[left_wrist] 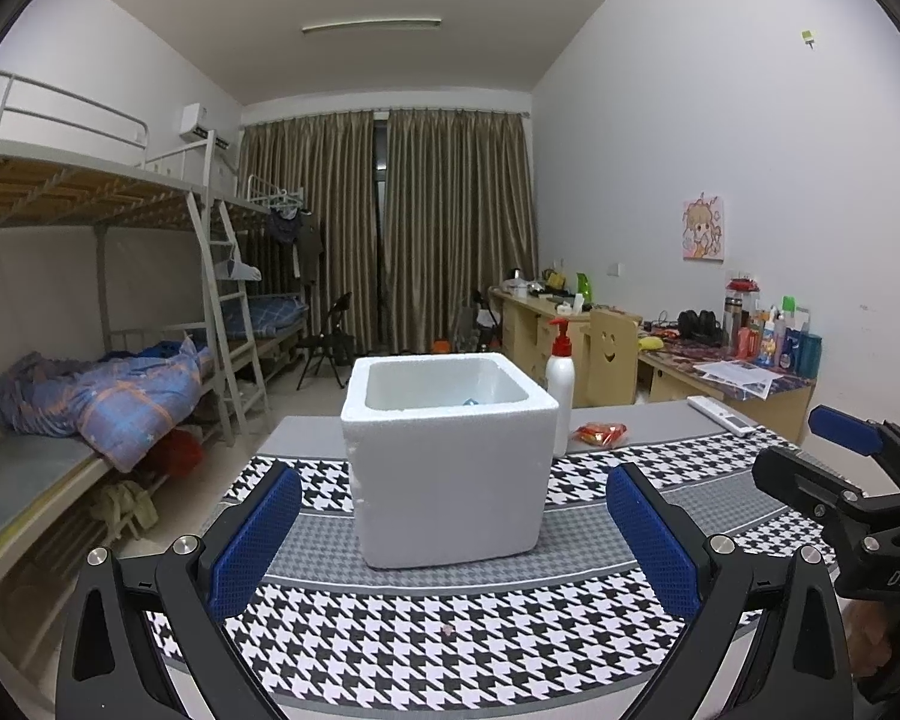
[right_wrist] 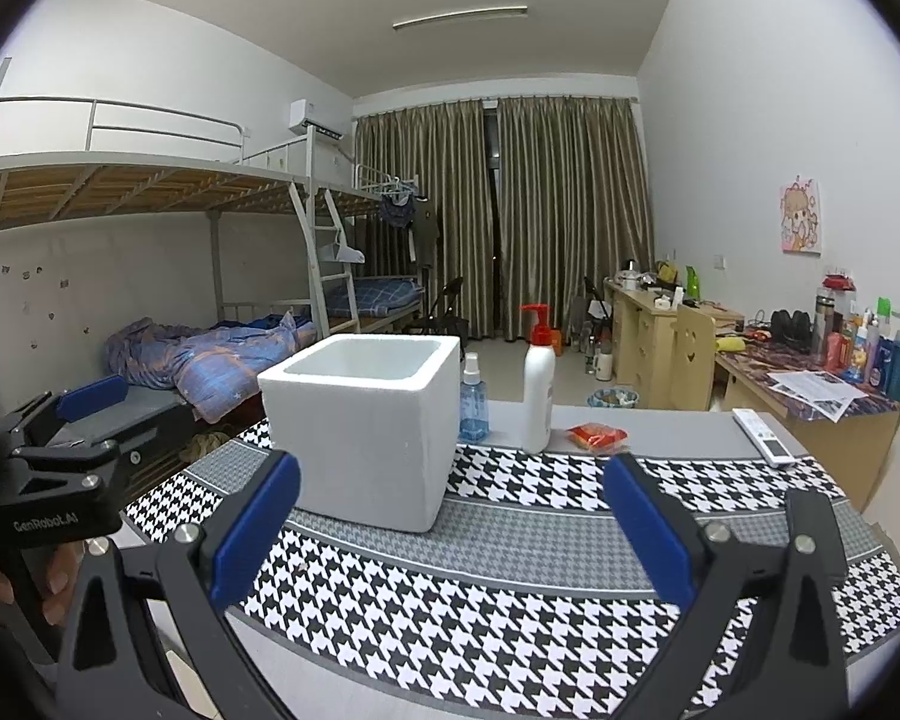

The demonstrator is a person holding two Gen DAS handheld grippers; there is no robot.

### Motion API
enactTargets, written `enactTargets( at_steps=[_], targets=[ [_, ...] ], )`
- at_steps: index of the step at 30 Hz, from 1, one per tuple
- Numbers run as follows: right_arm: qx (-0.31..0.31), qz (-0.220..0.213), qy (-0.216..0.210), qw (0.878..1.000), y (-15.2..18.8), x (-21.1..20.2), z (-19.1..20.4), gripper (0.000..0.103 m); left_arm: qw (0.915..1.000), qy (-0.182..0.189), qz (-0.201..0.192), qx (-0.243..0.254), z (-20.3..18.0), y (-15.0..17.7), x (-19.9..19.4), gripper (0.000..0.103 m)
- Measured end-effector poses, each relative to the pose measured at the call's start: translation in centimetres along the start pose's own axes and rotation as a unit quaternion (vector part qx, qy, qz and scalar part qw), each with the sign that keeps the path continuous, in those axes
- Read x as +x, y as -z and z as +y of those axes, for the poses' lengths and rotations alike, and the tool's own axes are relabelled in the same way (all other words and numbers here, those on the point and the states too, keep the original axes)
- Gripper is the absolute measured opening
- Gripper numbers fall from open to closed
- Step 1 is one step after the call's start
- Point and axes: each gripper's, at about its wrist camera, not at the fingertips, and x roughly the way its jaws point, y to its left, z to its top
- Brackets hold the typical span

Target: Organize soft objects

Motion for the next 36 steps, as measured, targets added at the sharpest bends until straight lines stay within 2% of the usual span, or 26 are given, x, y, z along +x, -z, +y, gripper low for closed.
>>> enactTargets(
  at_steps=[9,19,36],
  targets=[
    [0.009,0.006,0.013,1.0,1.2,-0.1,-0.5,0.102,1.0,-0.007,0.001,0.006,-0.2,0.9,0.0,0.102],
    [0.016,0.004,0.015,1.0,1.8,-0.7,-0.7,0.102,1.0,0.0,0.008,0.004,-0.4,1.7,0.0,0.102],
    [0.015,0.0,0.017,1.0,2.6,-2.5,-0.2,0.102,0.9999,0.008,0.004,0.008,-0.6,2.6,-2.1,0.102]
  ],
)
